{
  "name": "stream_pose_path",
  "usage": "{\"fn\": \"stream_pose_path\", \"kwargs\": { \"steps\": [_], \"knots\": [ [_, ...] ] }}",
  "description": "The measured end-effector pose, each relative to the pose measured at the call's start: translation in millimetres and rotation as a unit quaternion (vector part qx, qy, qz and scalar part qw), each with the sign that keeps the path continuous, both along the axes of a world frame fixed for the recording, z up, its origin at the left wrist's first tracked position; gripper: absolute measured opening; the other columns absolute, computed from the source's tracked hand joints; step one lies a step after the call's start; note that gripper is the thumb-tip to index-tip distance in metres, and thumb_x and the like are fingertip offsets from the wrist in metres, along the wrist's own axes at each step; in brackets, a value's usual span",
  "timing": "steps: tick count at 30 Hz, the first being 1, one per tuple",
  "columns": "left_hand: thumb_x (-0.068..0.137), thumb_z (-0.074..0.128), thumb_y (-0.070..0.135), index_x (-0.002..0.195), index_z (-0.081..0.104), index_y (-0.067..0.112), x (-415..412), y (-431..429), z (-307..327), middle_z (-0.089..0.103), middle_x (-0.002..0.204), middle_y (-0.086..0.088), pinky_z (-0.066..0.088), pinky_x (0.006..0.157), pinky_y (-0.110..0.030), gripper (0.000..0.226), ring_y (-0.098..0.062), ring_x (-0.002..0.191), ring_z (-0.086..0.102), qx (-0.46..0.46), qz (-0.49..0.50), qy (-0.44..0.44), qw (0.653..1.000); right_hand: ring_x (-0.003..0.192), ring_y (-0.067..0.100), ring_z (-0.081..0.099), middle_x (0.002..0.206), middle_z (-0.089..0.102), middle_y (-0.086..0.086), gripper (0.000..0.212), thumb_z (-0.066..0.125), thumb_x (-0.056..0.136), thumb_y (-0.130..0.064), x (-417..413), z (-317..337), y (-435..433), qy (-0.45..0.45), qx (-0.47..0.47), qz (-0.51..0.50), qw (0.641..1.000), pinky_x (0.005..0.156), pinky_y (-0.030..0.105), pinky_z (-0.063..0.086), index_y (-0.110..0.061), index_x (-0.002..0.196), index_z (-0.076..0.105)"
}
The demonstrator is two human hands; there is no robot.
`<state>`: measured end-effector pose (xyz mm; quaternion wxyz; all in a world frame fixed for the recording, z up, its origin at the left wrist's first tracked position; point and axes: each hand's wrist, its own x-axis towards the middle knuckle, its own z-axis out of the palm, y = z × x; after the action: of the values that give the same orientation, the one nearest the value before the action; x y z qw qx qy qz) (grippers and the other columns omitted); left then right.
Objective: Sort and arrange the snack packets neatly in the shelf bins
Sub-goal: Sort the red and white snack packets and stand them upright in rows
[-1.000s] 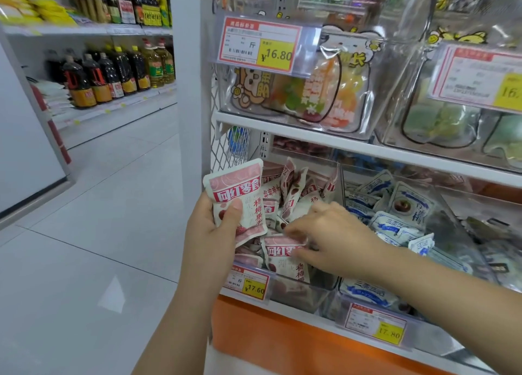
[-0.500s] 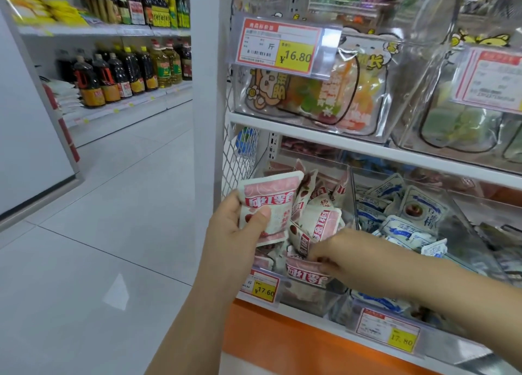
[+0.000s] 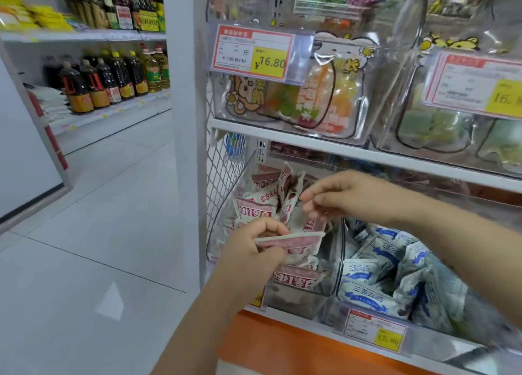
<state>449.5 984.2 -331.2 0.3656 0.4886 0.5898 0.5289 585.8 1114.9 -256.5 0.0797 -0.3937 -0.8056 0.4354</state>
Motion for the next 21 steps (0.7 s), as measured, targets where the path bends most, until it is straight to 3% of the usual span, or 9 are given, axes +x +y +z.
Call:
{"fn": "stream_pose_path", "kwargs": {
  "steps": [3,6,8,12,15,16,18,21],
  "knots": [
    [0.079,0.053,-0.011,0.075,0.063,0.014,-4,-2,4,0.06,0.06,0.016,0.042,0.045,-0.01,0.027,0.001,0.05,0.052,-0.017,-0.019,-0.016,1.0,0.076,0.014,0.061,0.094,0.066,0.01,0.026,0.04,0.099,-0.01,-27,-24,3,-0.023,-0.186,0.02,0.982,0.065,0.018,0.054,0.0,0.112,0.06],
    [0.08,0.053,-0.014,0.075,0.064,0.012,-9,-2,4,0.07,0.071,0.013,0.049,0.052,-0.013,0.028,0.001,0.063,0.063,-0.033,-0.028,-0.029,0.999,0.061,0.015,0.052,0.075,0.058,0.008,0.02,0.042,0.098,-0.013,-41,-50,11,-0.115,-0.259,0.046,0.958,0.051,0.023,0.045,-0.004,0.097,0.06],
    [0.08,0.052,-0.015,0.077,0.064,0.009,-12,-1,2,0.073,0.079,0.012,0.053,0.058,-0.016,0.028,-0.003,0.074,0.068,-0.038,-0.035,-0.034,0.998,0.058,0.016,0.044,0.073,0.049,0.008,0.015,0.042,0.096,-0.013,-42,-62,21,-0.201,-0.218,0.066,0.953,0.053,0.028,0.036,-0.007,0.095,0.055],
    [0.08,0.052,-0.017,0.074,0.065,0.011,-15,-1,2,0.074,0.082,0.01,0.053,0.06,-0.017,0.031,-0.005,0.079,0.068,-0.043,-0.046,-0.028,0.998,0.056,0.012,0.035,0.072,0.044,0.004,0.015,0.037,0.093,-0.008,-47,-69,33,-0.296,-0.172,0.084,0.936,0.054,0.025,0.026,-0.007,0.099,0.051],
    [0.078,0.055,-0.014,0.073,0.066,0.013,-18,-2,2,0.073,0.08,0.008,0.05,0.058,-0.015,0.03,-0.006,0.076,0.068,-0.037,-0.042,-0.021,0.998,0.059,0.011,0.034,0.082,0.052,0.01,0.022,0.035,0.095,-0.009,-54,-69,33,-0.364,-0.128,0.111,0.916,0.055,0.022,0.028,-0.007,0.104,0.055],
    [0.078,0.055,-0.014,0.073,0.066,0.013,-18,-3,2,0.073,0.08,0.007,0.05,0.059,-0.015,0.029,-0.006,0.076,0.068,-0.034,-0.041,-0.019,0.998,0.063,0.013,0.038,0.099,0.06,0.014,0.028,0.036,0.096,-0.01,-56,-68,33,-0.377,-0.108,0.114,0.913,0.056,0.022,0.031,-0.003,0.115,0.055],
    [0.077,0.055,-0.015,0.073,0.066,0.014,-19,-4,2,0.073,0.075,0.008,0.049,0.059,-0.013,0.031,-0.004,0.072,0.068,-0.033,-0.037,-0.019,0.999,0.081,0.019,0.05,0.133,0.052,0.019,0.036,0.039,0.098,-0.013,-60,-71,36,-0.398,-0.066,0.121,0.907,0.065,0.025,0.043,0.0,0.129,0.049],
    [0.076,0.056,-0.015,0.069,0.066,0.016,-19,-4,2,0.071,0.069,0.007,0.048,0.057,-0.013,0.033,-0.004,0.068,0.067,-0.037,-0.032,-0.019,0.999,0.112,0.025,0.057,0.133,0.052,0.015,0.037,0.042,0.098,-0.019,-61,-75,36,-0.474,0.025,0.179,0.862,0.086,0.032,0.048,-0.003,0.13,0.05]
  ]
}}
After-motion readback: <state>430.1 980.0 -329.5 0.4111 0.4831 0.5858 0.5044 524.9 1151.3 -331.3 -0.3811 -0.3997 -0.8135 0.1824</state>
